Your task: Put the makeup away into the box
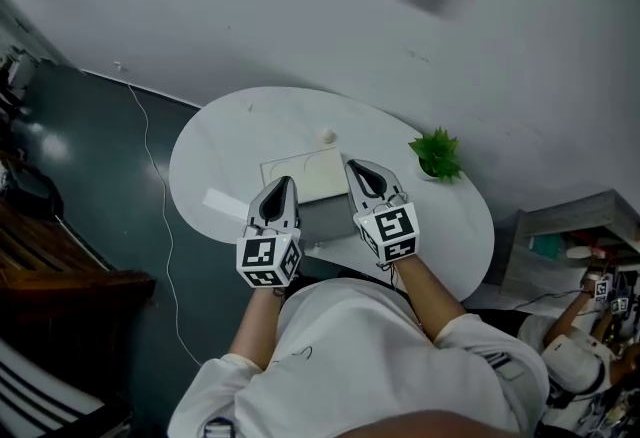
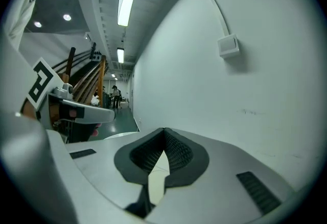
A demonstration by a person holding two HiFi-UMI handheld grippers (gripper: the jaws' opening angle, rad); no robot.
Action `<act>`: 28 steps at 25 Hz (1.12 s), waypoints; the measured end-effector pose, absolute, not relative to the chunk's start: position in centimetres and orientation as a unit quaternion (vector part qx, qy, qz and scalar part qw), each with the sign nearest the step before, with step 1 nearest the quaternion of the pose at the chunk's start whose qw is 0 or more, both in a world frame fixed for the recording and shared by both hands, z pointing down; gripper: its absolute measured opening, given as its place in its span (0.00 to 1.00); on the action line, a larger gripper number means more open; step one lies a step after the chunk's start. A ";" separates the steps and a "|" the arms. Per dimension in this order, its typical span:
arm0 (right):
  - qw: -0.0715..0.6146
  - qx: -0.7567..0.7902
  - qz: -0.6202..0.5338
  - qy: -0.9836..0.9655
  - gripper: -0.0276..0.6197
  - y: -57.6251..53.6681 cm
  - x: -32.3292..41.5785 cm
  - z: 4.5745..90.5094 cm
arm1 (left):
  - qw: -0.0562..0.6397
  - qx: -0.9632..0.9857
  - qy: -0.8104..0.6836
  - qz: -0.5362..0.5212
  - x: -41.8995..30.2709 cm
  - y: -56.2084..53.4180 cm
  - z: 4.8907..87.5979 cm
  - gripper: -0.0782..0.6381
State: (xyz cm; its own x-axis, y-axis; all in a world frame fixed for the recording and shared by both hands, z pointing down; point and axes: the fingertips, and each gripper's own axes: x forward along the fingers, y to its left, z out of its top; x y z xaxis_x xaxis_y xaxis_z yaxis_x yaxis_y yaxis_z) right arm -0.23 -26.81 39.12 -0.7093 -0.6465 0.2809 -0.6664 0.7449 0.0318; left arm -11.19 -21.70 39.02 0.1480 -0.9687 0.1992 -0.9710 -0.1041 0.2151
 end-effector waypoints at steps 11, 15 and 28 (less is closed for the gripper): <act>0.088 0.365 -0.006 -0.927 0.04 -25.5 0.0 33.4 | 0.051 0.745 -0.665 -0.005 -11.5 -20.4 32.7 0.14; 0.088 0.366 -0.006 -0.926 0.04 -25.4 0.0 33.4 | 0.054 0.748 -0.662 -0.005 -11.4 -20.3 32.9 0.14; 0.090 0.364 -0.007 -0.927 0.04 -24.3 -0.6 33.2 | 0.050 0.754 -0.655 -0.004 -11.2 -19.3 32.6 0.14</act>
